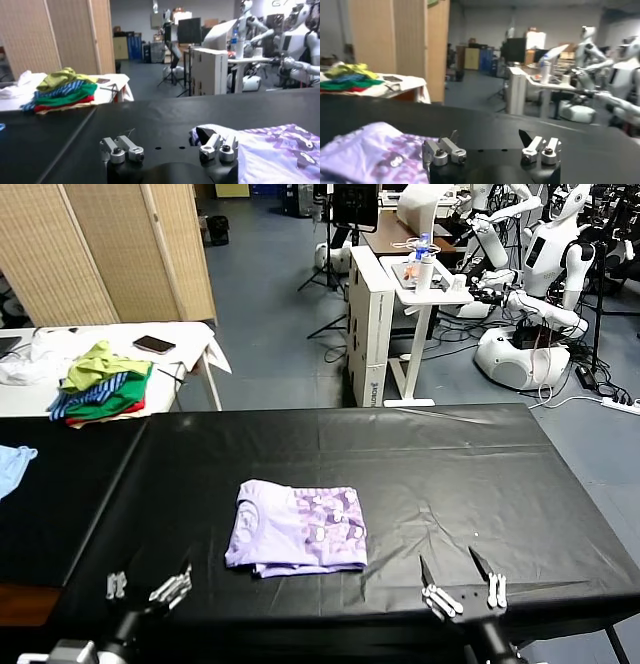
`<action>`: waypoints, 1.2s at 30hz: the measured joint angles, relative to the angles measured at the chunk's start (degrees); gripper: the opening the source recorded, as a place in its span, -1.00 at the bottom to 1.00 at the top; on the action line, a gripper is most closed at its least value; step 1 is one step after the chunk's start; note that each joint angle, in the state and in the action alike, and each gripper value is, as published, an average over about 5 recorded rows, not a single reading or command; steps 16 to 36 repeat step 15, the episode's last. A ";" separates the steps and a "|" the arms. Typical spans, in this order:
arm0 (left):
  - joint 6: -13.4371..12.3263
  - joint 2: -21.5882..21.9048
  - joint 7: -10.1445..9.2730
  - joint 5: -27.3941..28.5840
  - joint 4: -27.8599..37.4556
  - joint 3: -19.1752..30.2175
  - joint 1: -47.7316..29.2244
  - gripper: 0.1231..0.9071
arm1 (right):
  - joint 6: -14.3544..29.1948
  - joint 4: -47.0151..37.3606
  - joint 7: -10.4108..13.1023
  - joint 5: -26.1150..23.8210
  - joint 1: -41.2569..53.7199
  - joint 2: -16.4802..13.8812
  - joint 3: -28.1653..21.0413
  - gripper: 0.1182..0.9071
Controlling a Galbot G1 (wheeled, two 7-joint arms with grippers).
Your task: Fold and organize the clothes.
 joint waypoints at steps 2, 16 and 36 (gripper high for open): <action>0.81 -0.42 0.00 -0.05 -0.89 -0.05 0.96 1.00 | -0.09 0.61 0.45 -0.07 -1.91 0.48 -0.02 1.00; 2.69 -0.87 0.27 0.85 -2.61 -0.23 3.04 1.00 | -1.88 1.92 1.75 0.12 -7.33 1.61 -0.16 1.00; 2.69 -0.87 0.27 0.85 -2.61 -0.23 3.04 1.00 | -1.88 1.92 1.75 0.12 -7.33 1.61 -0.16 1.00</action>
